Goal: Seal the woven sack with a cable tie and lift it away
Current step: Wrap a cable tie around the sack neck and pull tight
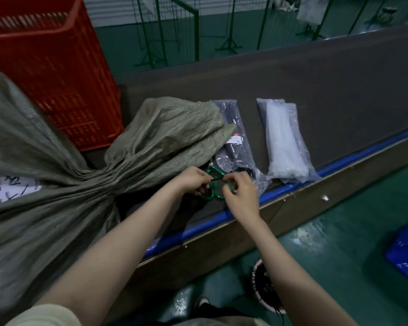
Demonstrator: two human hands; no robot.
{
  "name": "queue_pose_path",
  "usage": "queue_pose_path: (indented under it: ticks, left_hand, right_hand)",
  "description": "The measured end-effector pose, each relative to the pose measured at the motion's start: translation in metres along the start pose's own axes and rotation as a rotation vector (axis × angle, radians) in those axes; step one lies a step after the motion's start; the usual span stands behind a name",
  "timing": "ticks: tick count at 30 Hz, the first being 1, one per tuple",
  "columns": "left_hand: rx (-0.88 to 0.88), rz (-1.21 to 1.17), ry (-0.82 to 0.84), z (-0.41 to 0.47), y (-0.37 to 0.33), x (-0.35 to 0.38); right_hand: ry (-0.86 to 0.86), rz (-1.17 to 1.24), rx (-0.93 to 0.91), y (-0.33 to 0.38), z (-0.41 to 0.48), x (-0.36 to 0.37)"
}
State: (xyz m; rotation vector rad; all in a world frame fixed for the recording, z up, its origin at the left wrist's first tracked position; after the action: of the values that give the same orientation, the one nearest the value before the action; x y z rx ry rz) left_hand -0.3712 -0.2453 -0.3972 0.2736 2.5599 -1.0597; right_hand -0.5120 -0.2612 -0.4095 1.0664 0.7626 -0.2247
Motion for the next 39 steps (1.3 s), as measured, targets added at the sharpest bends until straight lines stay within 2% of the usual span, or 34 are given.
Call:
queue_pose_path:
  ticks: [2, 6, 9, 11, 14, 16, 20, 22, 25, 27, 31, 36, 39]
  left_hand:
    - [0.039, 0.193, -0.054, -0.010, 0.002, -0.020]
    - [0.111, 0.400, -0.109, -0.031, 0.005, -0.055]
    - [0.101, 0.558, -0.176, -0.045, 0.012, -0.080]
    - [0.089, 0.638, -0.298, -0.051, 0.018, -0.097]
    - [0.104, 0.679, -0.624, -0.063, 0.030, -0.122]
    - [0.002, 0.796, -0.736, -0.069, 0.045, -0.132]
    - [-0.465, 1.019, -0.527, -0.059, 0.090, -0.133]
    - [-0.497, 1.050, -0.548, -0.050, 0.101, -0.132]
    - [-0.348, 0.930, -0.738, -0.042, 0.104, -0.138]
    - [-0.310, 0.794, -0.803, -0.045, 0.103, -0.145]
    - [-0.365, 0.578, -0.812, -0.054, 0.101, -0.160]
    - [-0.362, 0.286, -0.786, -0.055, 0.107, -0.174]
    - [-0.364, 0.144, -0.750, -0.055, 0.109, -0.178]
  right_hand:
    - [0.050, -0.074, -0.087, 0.008, 0.005, 0.008]
    - [0.150, -0.208, -0.278, 0.031, 0.011, 0.033]
    - [0.213, -0.124, -0.318, 0.052, 0.011, 0.047]
    - [0.280, -0.012, -0.285, 0.062, 0.010, 0.054]
    - [0.357, 0.023, -0.245, 0.072, 0.007, 0.065]
    - [0.369, 0.053, -0.181, 0.075, 0.004, 0.070]
    - [0.407, 0.092, -0.062, 0.079, -0.003, 0.077]
    - [0.435, 0.086, -0.044, 0.082, -0.005, 0.078]
    - [0.483, 0.075, -0.069, 0.088, -0.008, 0.075]
    - [0.523, 0.059, -0.101, 0.089, -0.011, 0.071]
    - [0.568, 0.061, -0.071, 0.085, -0.015, 0.072]
    - [0.651, -0.003, 0.072, 0.091, -0.010, 0.100]
    - [0.672, 0.053, 0.186, 0.099, -0.001, 0.124]
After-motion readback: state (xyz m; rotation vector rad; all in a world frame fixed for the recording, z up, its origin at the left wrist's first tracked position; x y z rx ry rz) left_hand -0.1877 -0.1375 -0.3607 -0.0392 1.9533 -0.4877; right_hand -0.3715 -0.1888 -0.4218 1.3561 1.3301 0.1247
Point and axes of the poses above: each hand's wrist, its own z-axis towards the middle knuckle, its own x-axis out of the palm, y = z × x, the point moved 3 cm from there along z, towards the middle knuckle, and after that the axes turned 11 degrees about -x, right-handed, at the moved point
